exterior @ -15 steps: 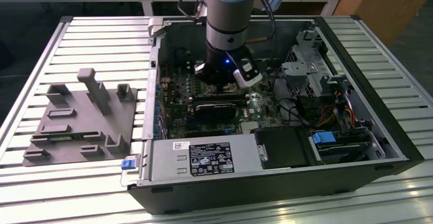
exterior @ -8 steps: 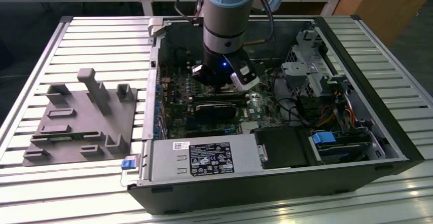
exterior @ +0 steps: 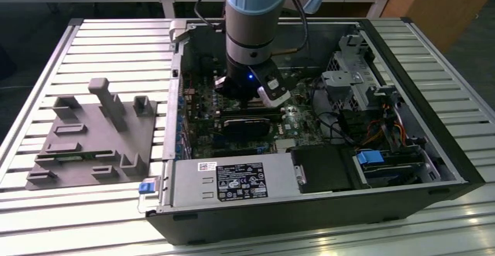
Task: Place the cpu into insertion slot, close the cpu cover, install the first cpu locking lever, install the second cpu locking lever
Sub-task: 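Install the second cpu locking lever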
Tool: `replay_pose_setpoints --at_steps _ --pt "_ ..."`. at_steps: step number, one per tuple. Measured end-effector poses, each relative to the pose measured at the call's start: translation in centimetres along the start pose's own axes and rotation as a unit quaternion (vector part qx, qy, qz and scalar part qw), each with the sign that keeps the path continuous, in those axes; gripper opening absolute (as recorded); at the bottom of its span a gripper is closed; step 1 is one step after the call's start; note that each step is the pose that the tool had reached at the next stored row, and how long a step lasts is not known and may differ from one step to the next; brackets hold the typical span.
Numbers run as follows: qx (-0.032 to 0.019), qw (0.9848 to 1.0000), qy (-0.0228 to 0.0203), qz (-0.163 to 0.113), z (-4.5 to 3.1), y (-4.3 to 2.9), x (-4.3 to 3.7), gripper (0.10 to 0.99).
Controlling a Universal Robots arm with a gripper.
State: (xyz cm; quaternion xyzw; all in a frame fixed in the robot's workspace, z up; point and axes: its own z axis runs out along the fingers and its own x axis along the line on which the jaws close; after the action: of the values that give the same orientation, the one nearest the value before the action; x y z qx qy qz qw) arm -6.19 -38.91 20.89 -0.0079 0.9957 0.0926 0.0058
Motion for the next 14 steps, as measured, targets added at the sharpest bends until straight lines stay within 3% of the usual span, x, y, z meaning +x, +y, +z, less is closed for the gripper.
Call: replay_pose_setpoints --at_steps 6,10,14 --pt "-0.0012 1.0 0.0001 0.0 0.37 -0.21 0.09 0.106" --pt "-0.0046 1.0 -0.0001 0.0 0.27 -0.8 0.13 0.106" --pt "-0.0129 0.9999 -0.0002 0.0 0.2 -1.12 0.39 0.106"
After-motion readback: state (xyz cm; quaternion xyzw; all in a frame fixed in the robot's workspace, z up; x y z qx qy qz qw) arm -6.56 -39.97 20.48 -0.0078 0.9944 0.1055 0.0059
